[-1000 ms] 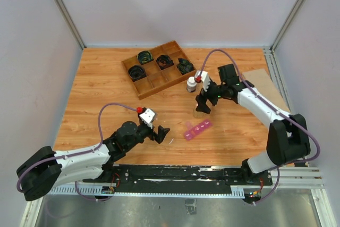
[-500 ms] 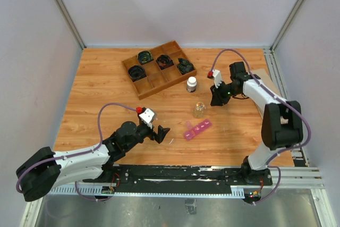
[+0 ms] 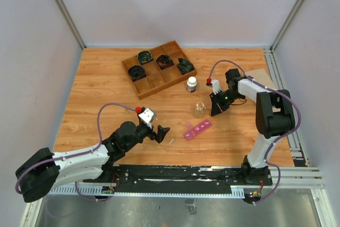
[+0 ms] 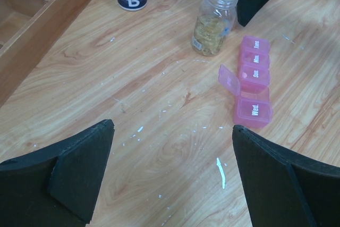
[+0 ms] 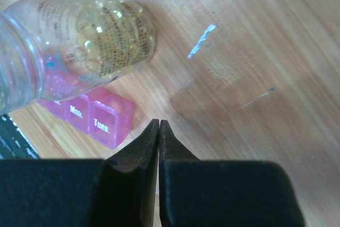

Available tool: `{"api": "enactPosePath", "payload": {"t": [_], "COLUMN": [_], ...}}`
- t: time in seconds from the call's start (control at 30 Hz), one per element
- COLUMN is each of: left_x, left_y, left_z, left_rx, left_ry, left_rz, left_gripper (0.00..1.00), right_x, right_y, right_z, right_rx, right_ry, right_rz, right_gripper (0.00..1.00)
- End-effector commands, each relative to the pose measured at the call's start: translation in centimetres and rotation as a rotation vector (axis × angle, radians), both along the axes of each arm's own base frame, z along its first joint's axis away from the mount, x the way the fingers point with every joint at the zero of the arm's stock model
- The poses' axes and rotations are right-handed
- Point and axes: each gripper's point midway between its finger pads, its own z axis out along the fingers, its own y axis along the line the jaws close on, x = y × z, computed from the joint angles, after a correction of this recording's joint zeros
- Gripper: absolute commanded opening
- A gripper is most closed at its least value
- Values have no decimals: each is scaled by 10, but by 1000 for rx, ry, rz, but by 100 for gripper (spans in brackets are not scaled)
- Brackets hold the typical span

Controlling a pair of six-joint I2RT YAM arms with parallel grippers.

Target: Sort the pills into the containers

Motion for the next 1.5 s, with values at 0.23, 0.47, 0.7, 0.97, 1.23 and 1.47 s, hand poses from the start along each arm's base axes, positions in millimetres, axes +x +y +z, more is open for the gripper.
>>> {"api": "enactPosePath", "payload": {"t": [0.23,0.47,0.7,0.97,1.23,1.47], "left_x": [0,-1,-3,-33,-75,-101], "left_y": [-3,-1,-1,-1,-36,-86], "left_z": [13,15,24,80,57,-2], "left_rx": [-36,-46,-70,-406,-539,-338], "left_ry": [-38,-43,-60,-110,293,470], "left_rz": [-8,-3,-16,-118,-281,-176], "left_gripper": [97,97,97,99,40,10], "right_x": [-53,-65,-42,-36,-61,-67], "right_y": [13,30,14,13,51,43], "right_z": [-12,-6,24,107,220,221], "right_rx": [13,20,52,156,460,455], "right_ry": [174,165,35,-314,-685,-749], "right_rz": [86,160,76,127,297,272], "right_gripper": [3,5,11,26,32,42]}}
